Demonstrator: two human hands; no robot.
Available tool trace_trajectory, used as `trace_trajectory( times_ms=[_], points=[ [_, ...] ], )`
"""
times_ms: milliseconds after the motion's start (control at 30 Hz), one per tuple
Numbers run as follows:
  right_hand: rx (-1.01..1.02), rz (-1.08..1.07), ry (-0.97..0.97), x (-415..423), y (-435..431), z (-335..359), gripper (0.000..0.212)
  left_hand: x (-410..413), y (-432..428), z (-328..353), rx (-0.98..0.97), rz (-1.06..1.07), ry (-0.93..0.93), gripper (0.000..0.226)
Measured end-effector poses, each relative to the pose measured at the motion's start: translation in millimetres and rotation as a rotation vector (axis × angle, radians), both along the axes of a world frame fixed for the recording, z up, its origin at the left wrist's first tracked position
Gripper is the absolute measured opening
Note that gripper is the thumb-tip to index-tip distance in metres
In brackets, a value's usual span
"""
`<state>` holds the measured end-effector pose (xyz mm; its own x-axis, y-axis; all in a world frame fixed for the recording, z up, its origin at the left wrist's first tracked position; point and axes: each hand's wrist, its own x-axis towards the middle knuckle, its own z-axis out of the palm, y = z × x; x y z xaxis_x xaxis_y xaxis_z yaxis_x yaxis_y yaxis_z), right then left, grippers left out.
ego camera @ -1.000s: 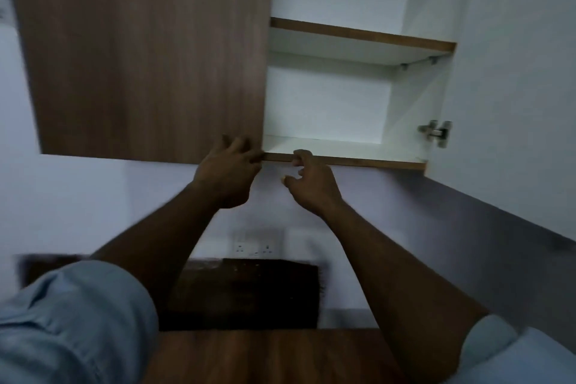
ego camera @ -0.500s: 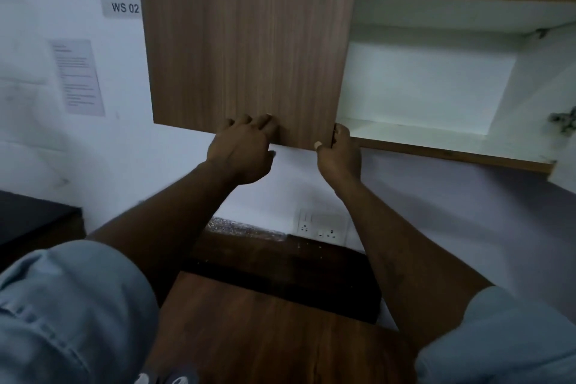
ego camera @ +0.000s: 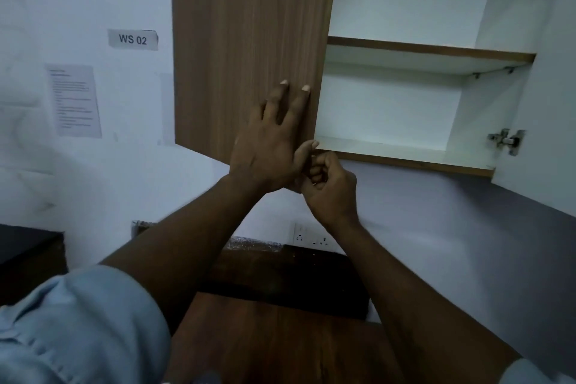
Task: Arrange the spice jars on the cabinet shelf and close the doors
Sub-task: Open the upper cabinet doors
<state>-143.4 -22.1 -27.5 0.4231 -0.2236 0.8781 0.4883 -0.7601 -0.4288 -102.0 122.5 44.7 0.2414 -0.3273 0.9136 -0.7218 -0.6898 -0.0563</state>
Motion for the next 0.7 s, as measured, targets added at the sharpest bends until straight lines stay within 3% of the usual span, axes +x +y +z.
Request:
trace_trajectory(
  times_ms=[200,433,700],
  points=[
    [-0.108,0.087,-0.088,-31,86,-11,0.032,-36,74,-6,-0.076,-0.041,-0.01,0.095],
    [-0.109,0.115,-0.116,-26,211,-26,0.033,-61,187,-11,-0.107,0.097,-0.007,0.093],
    [-0.111,0.157,0.042,-7,331,-28,0.056,-60,299,-26,0.052,0.549,0.054,0.1]
  ],
)
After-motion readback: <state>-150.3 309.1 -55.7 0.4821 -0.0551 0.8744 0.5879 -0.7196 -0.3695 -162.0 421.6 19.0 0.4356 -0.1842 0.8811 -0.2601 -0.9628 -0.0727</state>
